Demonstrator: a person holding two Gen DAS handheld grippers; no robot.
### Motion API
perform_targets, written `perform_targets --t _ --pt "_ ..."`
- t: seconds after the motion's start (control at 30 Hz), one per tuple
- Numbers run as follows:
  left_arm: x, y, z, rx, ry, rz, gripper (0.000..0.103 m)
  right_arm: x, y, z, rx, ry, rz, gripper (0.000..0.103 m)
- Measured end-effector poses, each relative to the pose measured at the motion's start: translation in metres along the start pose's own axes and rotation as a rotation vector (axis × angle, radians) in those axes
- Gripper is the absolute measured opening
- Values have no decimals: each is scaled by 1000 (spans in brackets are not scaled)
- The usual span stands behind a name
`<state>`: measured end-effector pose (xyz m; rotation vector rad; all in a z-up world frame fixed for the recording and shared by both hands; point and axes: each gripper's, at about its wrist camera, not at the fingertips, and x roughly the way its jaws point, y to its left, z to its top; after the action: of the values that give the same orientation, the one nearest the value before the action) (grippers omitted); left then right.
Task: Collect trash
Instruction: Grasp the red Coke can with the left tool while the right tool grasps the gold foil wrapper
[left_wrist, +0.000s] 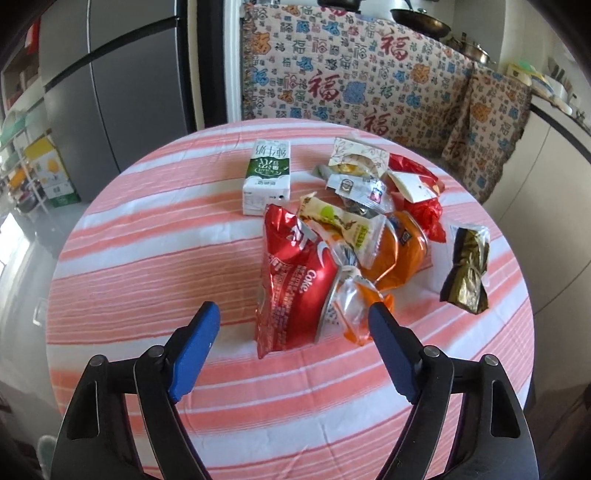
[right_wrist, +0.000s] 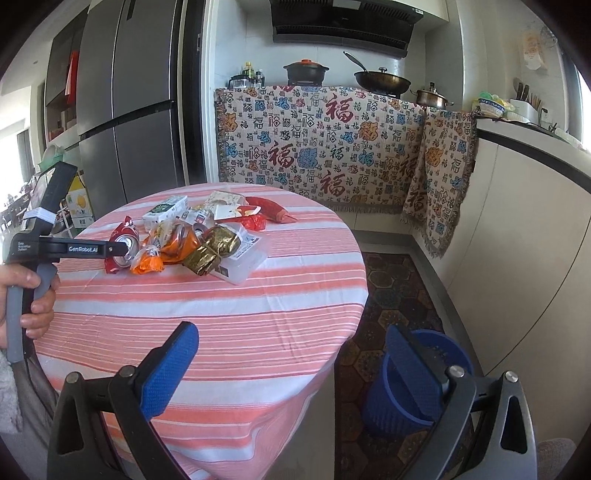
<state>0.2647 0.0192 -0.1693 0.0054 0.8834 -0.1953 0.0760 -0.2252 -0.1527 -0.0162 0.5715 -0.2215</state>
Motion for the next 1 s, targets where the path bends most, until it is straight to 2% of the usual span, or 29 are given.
perform_targets --t 0.23,0.33,0.37,0.4,0.57,0.77,1.0 --pt "13 8 3 -16 4 -29 83 11 9 -1 -19 32 -11 103" --pt "16 10 5 -11 9 -56 66 17 13 -1 -28 46 -13 103" --pt "17 11 5 -11 10 -64 55 18 15 -1 -30 48 -13 103" --pt "17 11 5 -10 14 -69 38 20 16 -1 -31 51 -15 103" --pt "11 19 2 -15 -8 -71 33 25 23 1 -38 66 -19 103" --pt "-11 38 -8 -77 -56 -16 32 35 25 7 -8 90 7 103" --pt "-13 51 -18 -131 -62 36 32 82 36 45 66 126 64 103"
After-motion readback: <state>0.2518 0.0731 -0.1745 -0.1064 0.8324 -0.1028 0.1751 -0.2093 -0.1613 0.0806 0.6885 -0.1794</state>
